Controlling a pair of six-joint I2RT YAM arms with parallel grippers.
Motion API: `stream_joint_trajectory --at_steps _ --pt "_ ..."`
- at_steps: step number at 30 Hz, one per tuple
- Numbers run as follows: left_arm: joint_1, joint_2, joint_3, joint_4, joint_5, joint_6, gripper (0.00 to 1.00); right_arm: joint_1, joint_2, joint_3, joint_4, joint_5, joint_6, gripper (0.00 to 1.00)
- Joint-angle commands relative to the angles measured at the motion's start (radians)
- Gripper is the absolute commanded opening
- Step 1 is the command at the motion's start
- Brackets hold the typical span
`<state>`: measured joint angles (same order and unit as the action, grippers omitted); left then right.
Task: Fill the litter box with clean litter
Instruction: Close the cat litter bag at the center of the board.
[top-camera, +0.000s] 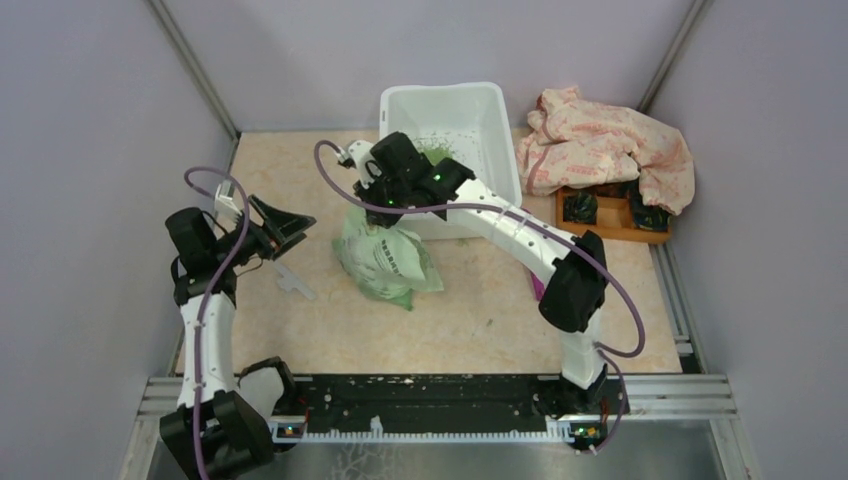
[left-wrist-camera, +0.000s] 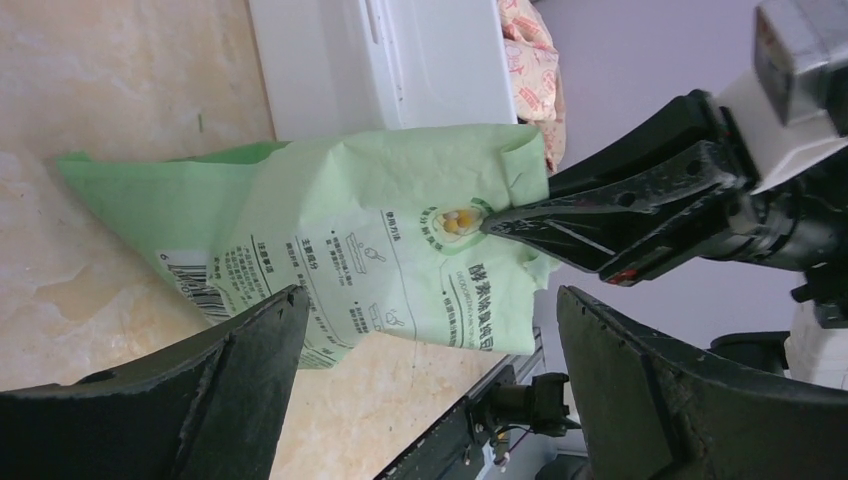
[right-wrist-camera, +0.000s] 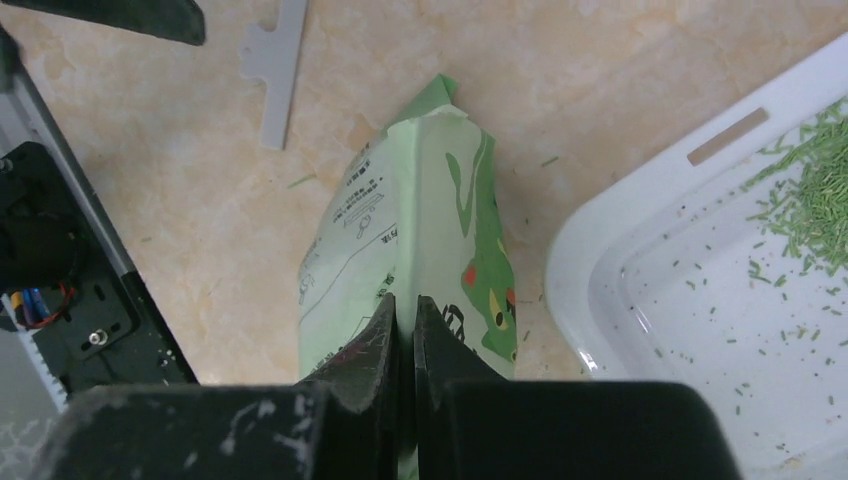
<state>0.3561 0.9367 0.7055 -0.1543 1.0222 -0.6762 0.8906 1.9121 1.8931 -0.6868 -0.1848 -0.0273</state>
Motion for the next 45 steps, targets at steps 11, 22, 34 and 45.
stream_joint_trajectory --at_steps 11,22,34,45 --pt "0.007 -0.141 -0.042 0.011 0.062 -0.02 0.99 0.059 0.008 0.537 -0.352 -0.126 -0.135 0.0" --pt "0.002 -0.303 -0.203 0.14 0.044 -0.101 0.99 0.107 0.091 0.399 -0.219 -0.086 -0.321 0.52" --pt "-0.006 -0.274 -0.2 0.233 0.03 -0.085 0.99 -0.005 -0.824 -0.748 0.524 0.116 -0.109 0.8" --pt "-0.566 0.085 0.157 -0.107 -0.379 0.425 0.99 -0.104 -1.114 -1.07 0.488 0.126 0.014 0.81"
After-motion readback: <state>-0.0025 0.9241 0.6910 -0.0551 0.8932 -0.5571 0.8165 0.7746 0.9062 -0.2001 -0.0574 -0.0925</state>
